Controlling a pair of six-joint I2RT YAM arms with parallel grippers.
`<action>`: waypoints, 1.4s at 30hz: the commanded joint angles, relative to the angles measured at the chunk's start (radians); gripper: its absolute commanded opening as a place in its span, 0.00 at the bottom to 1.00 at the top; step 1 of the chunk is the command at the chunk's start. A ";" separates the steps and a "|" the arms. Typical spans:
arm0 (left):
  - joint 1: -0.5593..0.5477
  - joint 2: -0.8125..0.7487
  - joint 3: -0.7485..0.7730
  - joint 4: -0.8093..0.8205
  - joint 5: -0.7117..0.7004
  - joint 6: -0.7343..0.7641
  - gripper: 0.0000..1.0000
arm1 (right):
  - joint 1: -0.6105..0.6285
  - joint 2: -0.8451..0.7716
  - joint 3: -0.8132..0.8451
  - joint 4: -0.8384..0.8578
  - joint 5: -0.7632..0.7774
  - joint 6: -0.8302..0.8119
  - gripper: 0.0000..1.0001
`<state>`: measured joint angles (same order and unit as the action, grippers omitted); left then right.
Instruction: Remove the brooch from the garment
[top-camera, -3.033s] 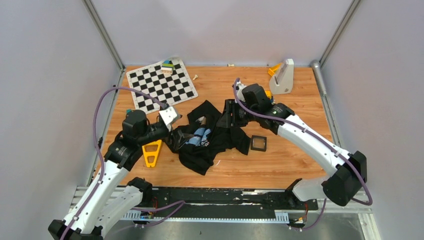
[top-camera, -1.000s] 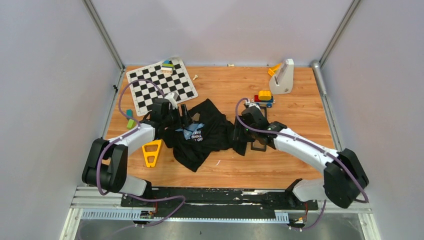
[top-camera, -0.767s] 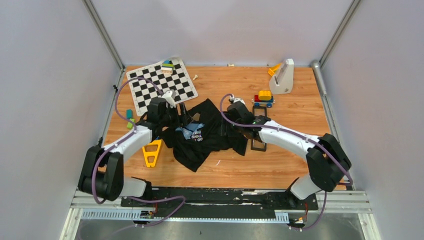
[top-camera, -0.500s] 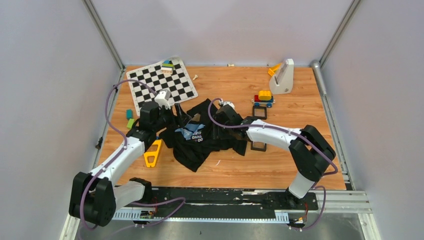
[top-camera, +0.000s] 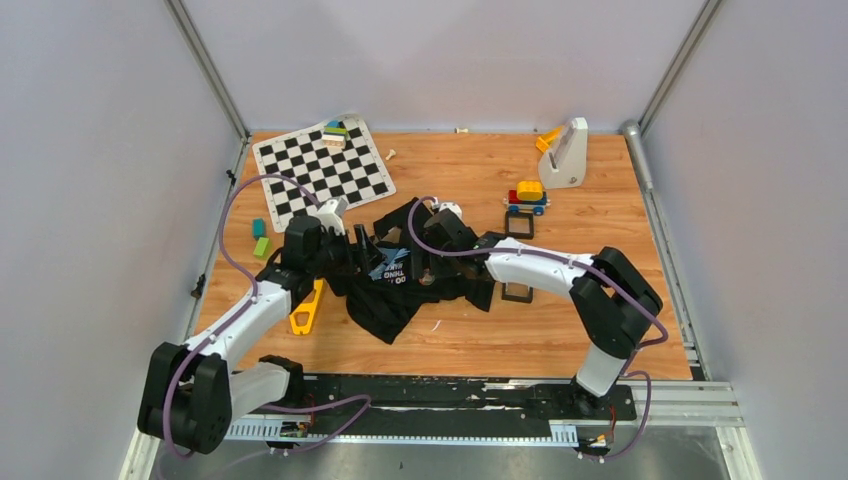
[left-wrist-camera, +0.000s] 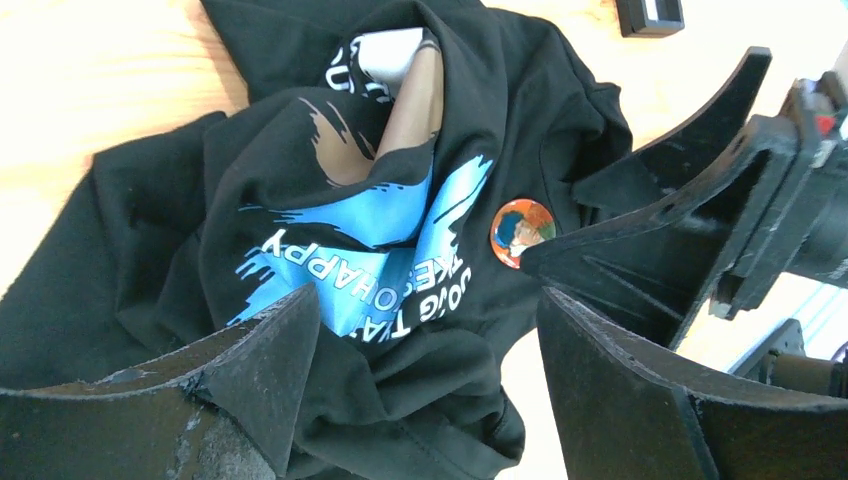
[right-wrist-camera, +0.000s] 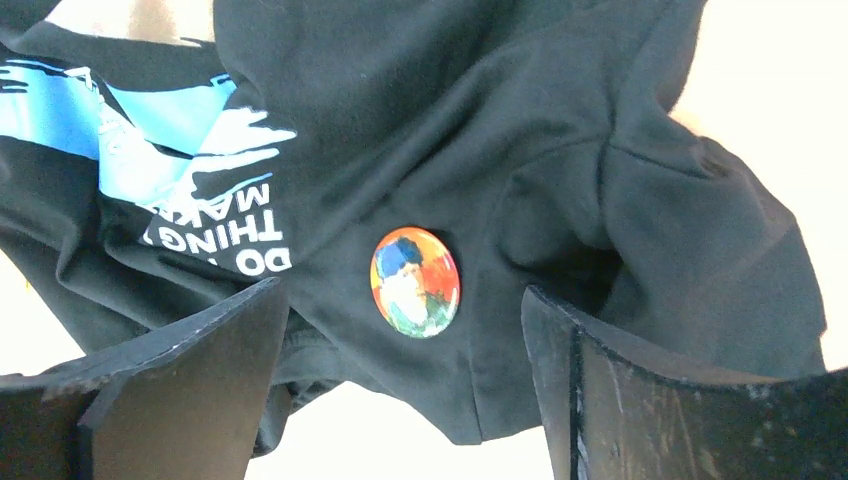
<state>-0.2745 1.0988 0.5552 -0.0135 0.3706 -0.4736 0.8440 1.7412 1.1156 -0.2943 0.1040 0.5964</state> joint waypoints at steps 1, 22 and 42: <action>0.003 0.003 -0.021 0.082 0.059 -0.014 0.87 | 0.004 -0.114 -0.026 -0.012 0.059 -0.007 0.88; -0.049 -0.030 -0.116 0.304 0.204 -0.008 0.93 | -0.311 -0.405 -0.299 -0.259 0.206 0.051 1.00; -0.049 -0.049 -0.140 0.317 0.211 -0.003 0.94 | -0.368 -0.277 -0.323 -0.216 0.121 0.007 0.79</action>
<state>-0.3210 1.0676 0.4194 0.2607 0.5682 -0.4847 0.4808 1.4551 0.7979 -0.5514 0.2501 0.6262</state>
